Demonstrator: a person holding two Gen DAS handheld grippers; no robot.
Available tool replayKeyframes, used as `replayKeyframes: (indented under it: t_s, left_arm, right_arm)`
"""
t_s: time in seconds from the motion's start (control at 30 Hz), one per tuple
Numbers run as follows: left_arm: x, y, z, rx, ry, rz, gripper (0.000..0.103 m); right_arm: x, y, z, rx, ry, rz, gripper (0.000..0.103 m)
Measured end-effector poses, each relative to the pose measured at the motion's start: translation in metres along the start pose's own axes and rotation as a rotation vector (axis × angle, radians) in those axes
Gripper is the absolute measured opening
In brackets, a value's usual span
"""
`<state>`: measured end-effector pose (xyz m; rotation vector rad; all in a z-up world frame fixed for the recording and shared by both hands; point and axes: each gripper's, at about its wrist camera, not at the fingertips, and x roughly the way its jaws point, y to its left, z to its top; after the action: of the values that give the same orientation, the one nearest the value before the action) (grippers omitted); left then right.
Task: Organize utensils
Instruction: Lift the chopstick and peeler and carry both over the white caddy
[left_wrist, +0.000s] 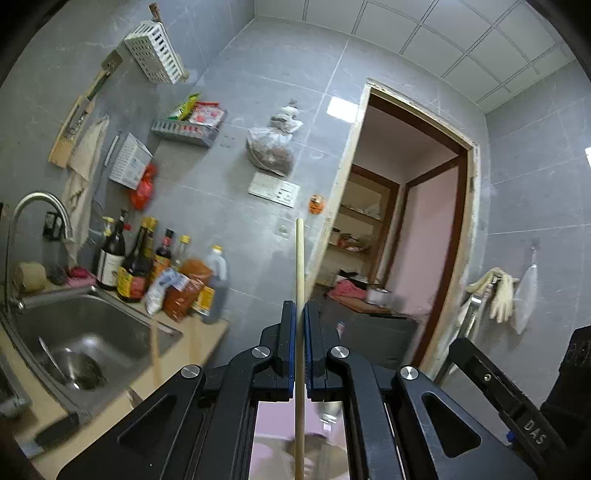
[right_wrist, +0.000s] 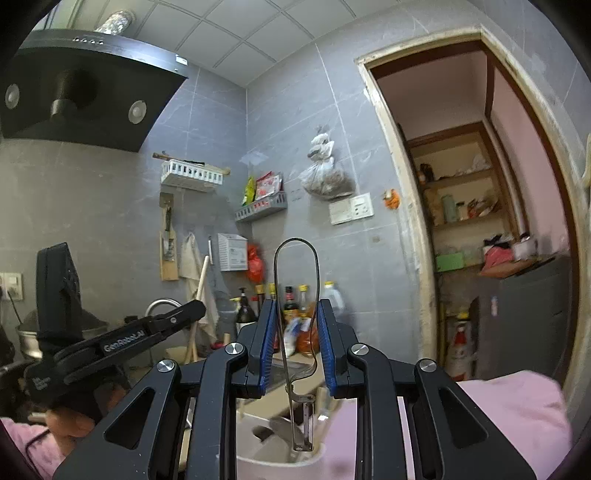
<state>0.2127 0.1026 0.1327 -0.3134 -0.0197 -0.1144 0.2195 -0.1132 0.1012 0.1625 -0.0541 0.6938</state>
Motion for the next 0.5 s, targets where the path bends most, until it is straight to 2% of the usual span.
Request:
replayKeyframes:
  t_s: [0.27,0.5]
  left_arm:
    - [0.026,0.047,-0.011,-0.044,-0.006,0.086,0.003]
    - [0.034,0.059,-0.034,-0.048,-0.003,0.136,0.003]
  right_arm:
    - [0.034,-0.006,-0.027,0.069,0.041,0.005,0.020]
    - [0.044,-0.009,-0.044,0.065,0.079,0.011,0.020]
